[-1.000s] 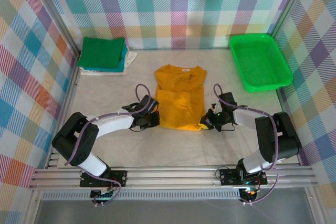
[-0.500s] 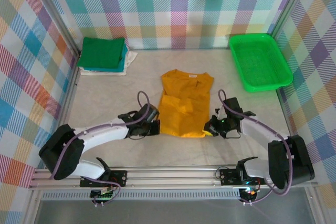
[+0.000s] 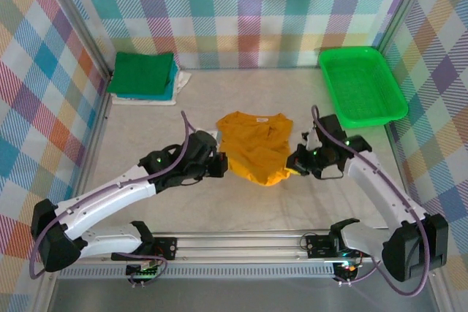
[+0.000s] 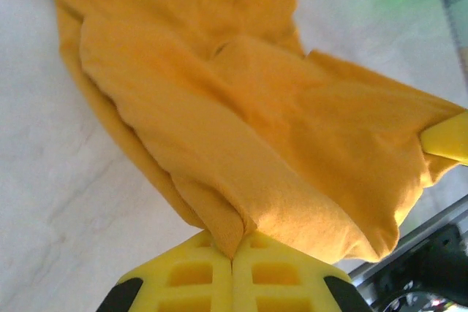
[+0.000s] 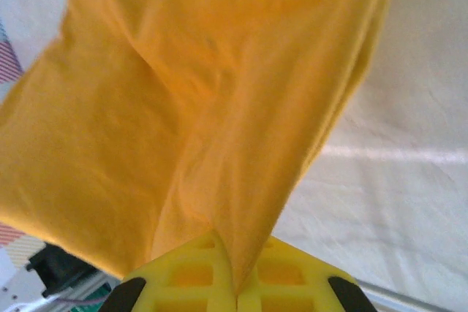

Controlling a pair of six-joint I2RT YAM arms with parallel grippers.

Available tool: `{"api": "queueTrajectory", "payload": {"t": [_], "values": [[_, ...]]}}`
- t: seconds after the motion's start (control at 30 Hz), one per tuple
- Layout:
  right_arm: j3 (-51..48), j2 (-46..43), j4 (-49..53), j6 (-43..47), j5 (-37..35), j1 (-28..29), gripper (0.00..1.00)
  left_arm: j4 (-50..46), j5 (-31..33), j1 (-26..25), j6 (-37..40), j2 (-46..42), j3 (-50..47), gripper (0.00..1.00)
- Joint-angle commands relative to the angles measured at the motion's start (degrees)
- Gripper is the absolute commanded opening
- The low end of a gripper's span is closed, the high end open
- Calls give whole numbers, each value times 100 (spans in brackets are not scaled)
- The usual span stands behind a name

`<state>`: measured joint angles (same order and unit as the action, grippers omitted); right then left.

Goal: Fold and stack the t-shirts

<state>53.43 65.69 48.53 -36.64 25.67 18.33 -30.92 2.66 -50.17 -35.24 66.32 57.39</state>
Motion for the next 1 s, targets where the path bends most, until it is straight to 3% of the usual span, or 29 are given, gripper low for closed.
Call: {"api": "queueTrajectory", "payload": {"t": [0.0,0.1,0.4,0.57,0.63,0.67,0.7,0.77,0.83,0.9,0.97], "values": [[688,618,127,201,-192,-76,0,107,-13,475,434,325,297,0],[1343,1245,48,337,-465,-192,0,44,122,819,915,826,781,0],[2649,3031,-250,259,-231,-640,1,394,-191,1722,1692,2465,1940,0],[3235,3834,-441,155,-253,-813,8,479,-218,2029,2050,3561,2652,0],[3623,4199,-494,92,-192,-906,19,398,-102,2145,2201,4044,3131,0],[3833,4383,-648,35,-104,-953,30,331,-9,2213,2276,4309,3436,15],[4038,4533,-764,-23,-20,-995,34,271,103,2258,2345,4536,3716,19],[4665,4966,-708,-180,159,-1142,34,160,427,2350,2436,4949,4294,21],[5406,5387,-593,-318,570,-1286,38,-419,701,2453,2385,5417,5286,40],[5715,5434,-374,-228,609,-1279,39,-792,796,2414,2339,5436,5735,35],[5183,4959,-676,-84,751,-1203,39,-559,1021,2271,2123,4938,5210,37]]}}
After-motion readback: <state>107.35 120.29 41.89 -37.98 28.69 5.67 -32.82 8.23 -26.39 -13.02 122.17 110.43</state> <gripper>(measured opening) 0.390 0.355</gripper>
